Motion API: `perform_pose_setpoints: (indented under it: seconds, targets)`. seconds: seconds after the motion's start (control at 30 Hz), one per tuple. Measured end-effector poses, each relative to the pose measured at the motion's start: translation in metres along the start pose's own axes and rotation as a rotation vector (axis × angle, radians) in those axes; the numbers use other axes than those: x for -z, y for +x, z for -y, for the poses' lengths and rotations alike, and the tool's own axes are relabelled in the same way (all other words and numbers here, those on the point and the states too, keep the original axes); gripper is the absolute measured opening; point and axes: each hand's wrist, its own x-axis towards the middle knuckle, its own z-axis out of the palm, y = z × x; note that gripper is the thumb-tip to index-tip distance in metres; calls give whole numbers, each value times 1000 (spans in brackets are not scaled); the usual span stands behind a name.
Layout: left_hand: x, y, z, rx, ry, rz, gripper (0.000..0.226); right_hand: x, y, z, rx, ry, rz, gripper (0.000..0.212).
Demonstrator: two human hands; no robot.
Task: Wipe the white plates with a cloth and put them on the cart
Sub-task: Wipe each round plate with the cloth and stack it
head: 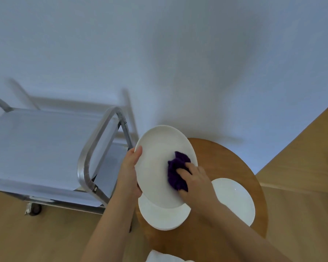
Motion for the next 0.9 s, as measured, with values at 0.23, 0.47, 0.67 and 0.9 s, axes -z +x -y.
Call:
perform_pose_setpoints:
  seconds: [0.23,0.47,0.67,0.9]
  targets:
    - [-8,-4,36,120,150,-50,56,-1,33,13,-138,155,-105,45]
    - [11,11,32,222,46,-137,71,-28,-14,29,72,256,132,50]
    - [32,20,41,151,235,-175,60,-45,-28,-11,-234,39,394,47]
    - [56,41,83,345,273,-373,38,-42,-27,-35,-611,244,230,34]
